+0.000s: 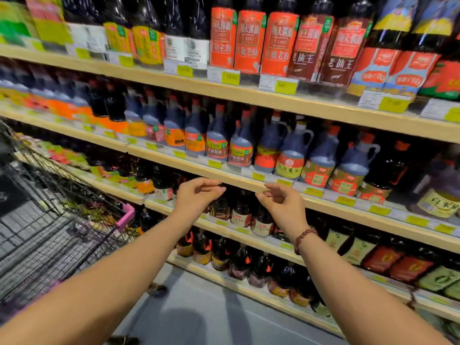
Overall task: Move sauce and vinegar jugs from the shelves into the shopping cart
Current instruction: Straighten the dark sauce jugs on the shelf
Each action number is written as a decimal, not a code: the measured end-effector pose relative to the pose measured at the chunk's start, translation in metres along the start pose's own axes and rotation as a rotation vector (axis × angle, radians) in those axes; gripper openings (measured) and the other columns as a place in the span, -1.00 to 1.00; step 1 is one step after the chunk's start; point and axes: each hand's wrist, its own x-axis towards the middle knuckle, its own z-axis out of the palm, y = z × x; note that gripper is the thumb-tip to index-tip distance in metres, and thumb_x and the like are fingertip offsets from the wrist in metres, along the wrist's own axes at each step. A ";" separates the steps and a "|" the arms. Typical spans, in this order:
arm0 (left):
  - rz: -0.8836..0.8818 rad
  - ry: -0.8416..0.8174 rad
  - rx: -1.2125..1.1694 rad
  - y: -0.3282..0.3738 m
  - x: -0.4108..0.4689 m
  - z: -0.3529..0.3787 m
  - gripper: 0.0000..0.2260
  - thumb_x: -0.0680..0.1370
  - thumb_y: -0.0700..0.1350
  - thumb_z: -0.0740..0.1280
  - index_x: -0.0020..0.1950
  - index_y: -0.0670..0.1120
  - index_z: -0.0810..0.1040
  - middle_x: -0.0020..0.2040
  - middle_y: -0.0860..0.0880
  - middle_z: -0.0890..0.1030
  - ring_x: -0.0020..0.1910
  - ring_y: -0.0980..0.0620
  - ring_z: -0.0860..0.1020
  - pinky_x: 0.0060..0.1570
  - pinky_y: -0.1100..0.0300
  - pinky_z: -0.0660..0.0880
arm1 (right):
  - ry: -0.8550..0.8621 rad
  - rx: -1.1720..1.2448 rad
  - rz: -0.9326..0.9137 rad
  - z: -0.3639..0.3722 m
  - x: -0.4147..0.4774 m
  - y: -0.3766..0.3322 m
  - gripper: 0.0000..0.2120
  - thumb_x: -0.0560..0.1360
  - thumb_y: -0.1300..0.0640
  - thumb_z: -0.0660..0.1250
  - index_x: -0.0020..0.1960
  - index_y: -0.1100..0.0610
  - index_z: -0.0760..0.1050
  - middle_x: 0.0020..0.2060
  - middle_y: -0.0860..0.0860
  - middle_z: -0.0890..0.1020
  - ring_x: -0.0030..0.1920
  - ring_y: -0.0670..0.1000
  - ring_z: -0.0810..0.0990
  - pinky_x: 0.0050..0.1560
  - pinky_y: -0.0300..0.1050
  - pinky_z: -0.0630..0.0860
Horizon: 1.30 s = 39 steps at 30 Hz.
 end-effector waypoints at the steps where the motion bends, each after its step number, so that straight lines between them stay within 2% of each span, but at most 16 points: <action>1: -0.011 0.010 0.003 -0.002 0.005 -0.005 -0.76 0.43 -0.17 0.47 0.07 -0.19 0.64 -0.03 -0.13 0.68 -0.01 0.02 0.63 -0.10 0.29 0.56 | -0.011 0.002 -0.003 0.005 0.004 -0.002 -0.73 0.40 0.11 0.47 0.06 0.14 0.56 -0.14 0.03 0.61 -0.13 -0.03 0.59 -0.08 -0.24 0.52; 4: -0.038 0.053 -0.004 -0.008 0.025 -0.017 -0.77 0.42 -0.17 0.48 0.06 -0.17 0.64 -0.07 -0.10 0.67 -0.04 0.04 0.63 -0.02 0.21 0.54 | -0.023 0.003 -0.011 0.023 0.028 -0.005 -0.78 0.40 0.12 0.47 0.02 0.07 0.54 -0.15 0.02 0.61 -0.12 -0.03 0.59 -0.09 -0.28 0.50; 6: -0.046 0.074 0.001 -0.012 0.042 -0.021 -0.78 0.42 -0.18 0.48 0.05 -0.16 0.64 -0.08 -0.08 0.67 -0.04 0.03 0.63 0.05 0.17 0.54 | -0.025 -0.012 -0.028 0.032 0.046 -0.005 -0.77 0.39 0.12 0.48 0.02 0.08 0.54 -0.14 0.02 0.61 -0.12 -0.05 0.58 -0.08 -0.32 0.49; 8: -0.050 0.088 0.012 -0.014 0.057 -0.025 -0.80 0.43 -0.19 0.47 0.04 -0.14 0.64 -0.09 -0.06 0.67 -0.06 0.07 0.62 0.07 0.17 0.54 | -0.022 -0.020 -0.040 0.041 0.064 -0.004 -0.74 0.39 0.11 0.48 0.05 0.12 0.55 -0.13 0.03 0.62 -0.11 -0.06 0.57 -0.04 -0.27 0.51; 13: -0.045 0.130 0.014 -0.015 0.100 -0.034 -0.80 0.44 -0.20 0.46 0.05 -0.16 0.63 -0.10 -0.04 0.67 -0.11 0.13 0.62 -0.13 0.39 0.55 | -0.063 -0.030 -0.071 0.067 0.114 -0.003 -0.68 0.39 0.11 0.48 0.10 0.19 0.57 -0.07 0.04 0.64 -0.04 -0.01 0.60 0.05 -0.15 0.53; 16: -0.059 0.161 0.021 -0.021 0.121 -0.049 -0.78 0.42 -0.19 0.47 0.05 -0.17 0.63 -0.04 -0.11 0.68 -0.03 0.03 0.64 0.05 0.21 0.55 | -0.094 -0.024 -0.066 0.088 0.138 -0.005 -0.70 0.38 0.12 0.49 0.08 0.17 0.56 -0.10 0.03 0.63 -0.07 -0.02 0.60 0.01 -0.18 0.52; 19: -0.068 0.185 0.038 -0.027 0.138 -0.066 -0.77 0.43 -0.20 0.47 0.07 -0.19 0.62 -0.02 -0.13 0.67 -0.02 0.02 0.63 0.05 0.20 0.54 | -0.118 0.007 -0.073 0.110 0.155 -0.007 -0.75 0.38 0.15 0.49 0.03 0.13 0.56 -0.13 0.06 0.63 -0.12 -0.05 0.60 0.01 -0.19 0.54; 22: -0.060 0.209 0.035 -0.033 0.161 -0.084 -0.75 0.43 -0.19 0.47 0.08 -0.18 0.62 -0.02 -0.13 0.67 -0.01 0.01 0.63 0.04 0.20 0.53 | -0.118 0.007 -0.077 0.132 0.173 -0.006 -0.74 0.37 0.15 0.50 0.03 0.16 0.58 -0.14 0.06 0.66 -0.12 -0.04 0.62 -0.08 -0.34 0.54; 23: -0.063 0.204 0.035 -0.036 0.170 -0.090 -0.76 0.42 -0.18 0.47 0.08 -0.17 0.62 -0.02 -0.13 0.67 -0.01 0.02 0.63 0.05 0.19 0.53 | -0.110 0.002 -0.069 0.140 0.179 -0.006 -0.74 0.36 0.14 0.50 0.02 0.14 0.58 -0.15 0.06 0.66 -0.11 -0.01 0.63 -0.09 -0.32 0.54; 26: -0.050 0.145 0.022 -0.041 0.198 -0.101 -0.79 0.43 -0.19 0.47 0.05 -0.14 0.63 -0.06 -0.09 0.67 -0.06 0.08 0.63 0.01 0.23 0.53 | -0.061 -0.018 -0.065 0.159 0.193 -0.004 -0.72 0.36 0.14 0.50 0.04 0.10 0.56 -0.16 0.04 0.64 -0.09 0.03 0.62 0.05 -0.05 0.58; 29: -0.011 0.111 -0.006 -0.040 0.222 -0.100 -0.84 0.43 -0.23 0.45 0.01 -0.12 0.63 -0.09 -0.05 0.67 -0.15 0.22 0.62 -0.08 0.34 0.52 | -0.014 -0.062 -0.078 0.170 0.198 -0.008 -0.61 0.38 0.15 0.48 0.18 0.11 0.51 -0.03 0.02 0.61 -0.05 -0.01 0.60 0.09 -0.04 0.56; 31: 0.002 0.073 -0.021 -0.040 0.245 -0.100 -0.81 0.44 -0.25 0.44 0.04 -0.16 0.62 -0.04 -0.08 0.66 -0.12 0.17 0.62 -0.10 0.40 0.54 | 0.047 -0.131 -0.107 0.182 0.205 -0.009 -0.50 0.38 0.14 0.48 0.28 0.11 0.45 0.12 0.01 0.56 0.01 0.00 0.60 0.12 -0.07 0.53; 33: 0.006 0.027 -0.020 -0.037 0.263 -0.094 -0.77 0.45 -0.26 0.43 0.10 -0.21 0.60 0.01 -0.10 0.64 -0.05 0.08 0.60 -0.12 0.44 0.53 | 0.098 -0.184 -0.130 0.189 0.211 -0.010 -0.42 0.39 0.11 0.47 0.35 0.12 0.38 0.25 0.03 0.49 0.06 0.06 0.60 0.16 0.02 0.53; 36: 0.013 -0.034 -0.051 -0.036 0.290 -0.081 -0.73 0.45 -0.26 0.44 0.13 -0.22 0.57 0.08 -0.16 0.62 0.08 0.00 0.58 -0.05 0.36 0.55 | 0.144 -0.295 -0.093 0.197 0.222 -0.014 -0.29 0.40 0.03 0.45 0.46 0.08 0.24 0.32 0.06 0.42 0.12 0.13 0.59 0.15 0.11 0.52; 38: 0.012 -0.063 -0.043 -0.038 0.305 -0.070 -0.75 0.43 -0.20 0.46 0.09 -0.18 0.57 0.12 -0.16 0.62 0.14 -0.03 0.57 0.02 0.27 0.52 | 0.139 -0.382 -0.062 0.198 0.230 -0.017 -0.21 0.40 0.00 0.45 0.50 0.08 0.14 0.35 0.09 0.41 0.23 0.14 0.52 0.23 0.07 0.48; 39: 0.032 -0.090 -0.027 -0.037 0.310 -0.065 -0.74 0.43 -0.18 0.47 0.10 -0.19 0.58 0.10 -0.14 0.63 0.13 -0.01 0.57 0.02 0.30 0.51 | 0.122 -0.420 -0.045 0.199 0.233 -0.018 -0.19 0.40 -0.01 0.44 0.51 0.11 0.11 0.38 0.10 0.40 0.32 0.13 0.45 0.28 0.02 0.43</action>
